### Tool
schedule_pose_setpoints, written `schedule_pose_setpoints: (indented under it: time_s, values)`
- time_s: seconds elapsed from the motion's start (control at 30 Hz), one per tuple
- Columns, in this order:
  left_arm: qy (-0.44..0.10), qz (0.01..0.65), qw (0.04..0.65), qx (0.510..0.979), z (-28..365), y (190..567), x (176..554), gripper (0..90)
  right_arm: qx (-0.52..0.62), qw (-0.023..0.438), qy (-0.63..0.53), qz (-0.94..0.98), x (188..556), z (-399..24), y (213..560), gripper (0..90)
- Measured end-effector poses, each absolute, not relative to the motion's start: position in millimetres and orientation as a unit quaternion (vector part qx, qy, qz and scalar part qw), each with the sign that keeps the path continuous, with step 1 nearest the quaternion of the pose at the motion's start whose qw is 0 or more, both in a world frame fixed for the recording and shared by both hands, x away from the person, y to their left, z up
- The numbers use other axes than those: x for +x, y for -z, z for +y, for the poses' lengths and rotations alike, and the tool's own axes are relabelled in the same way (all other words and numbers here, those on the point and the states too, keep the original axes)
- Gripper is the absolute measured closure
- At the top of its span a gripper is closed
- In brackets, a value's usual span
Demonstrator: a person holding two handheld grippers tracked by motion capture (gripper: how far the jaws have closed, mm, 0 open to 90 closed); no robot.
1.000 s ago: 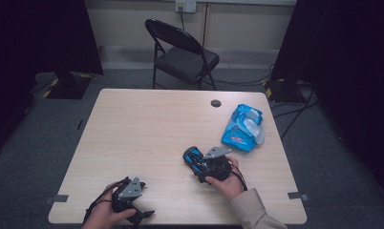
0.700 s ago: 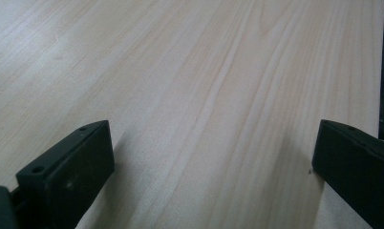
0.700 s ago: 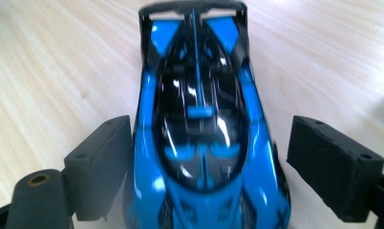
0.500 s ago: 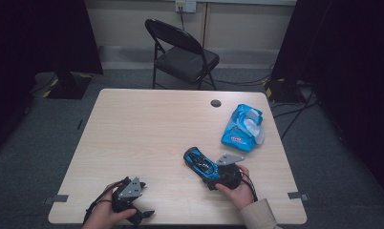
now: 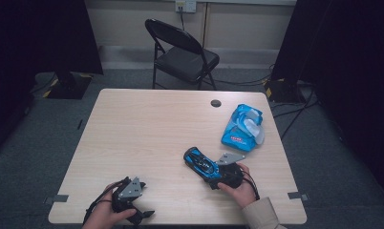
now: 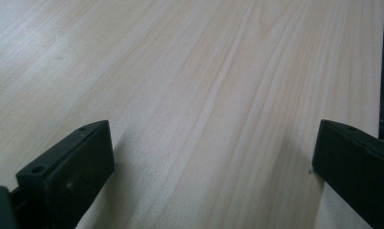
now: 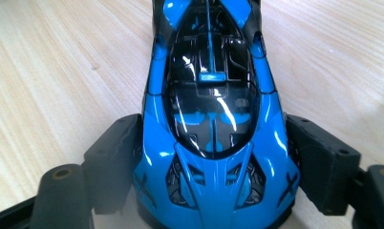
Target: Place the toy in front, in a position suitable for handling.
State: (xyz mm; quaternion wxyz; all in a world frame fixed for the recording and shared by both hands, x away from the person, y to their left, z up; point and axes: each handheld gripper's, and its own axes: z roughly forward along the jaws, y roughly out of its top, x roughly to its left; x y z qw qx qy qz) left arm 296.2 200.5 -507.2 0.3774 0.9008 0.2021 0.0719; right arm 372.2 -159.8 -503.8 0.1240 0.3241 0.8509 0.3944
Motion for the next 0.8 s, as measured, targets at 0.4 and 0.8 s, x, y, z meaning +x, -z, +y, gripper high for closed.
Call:
schedule_pose_setpoints:
  time_s: [0.4,0.8]
  values:
    - [-0.072,0.202,0.377,0.901,200.5,507.2,296.2,0.0,0.326,0.093,-0.4,0.851,376.0,-185.8,482.5,16.1]
    - [-0.072,0.202,0.377,0.901,200.5,507.2,296.2,0.0,0.339,0.103,-0.402,0.844,379.7,-202.9,470.8,33.9]
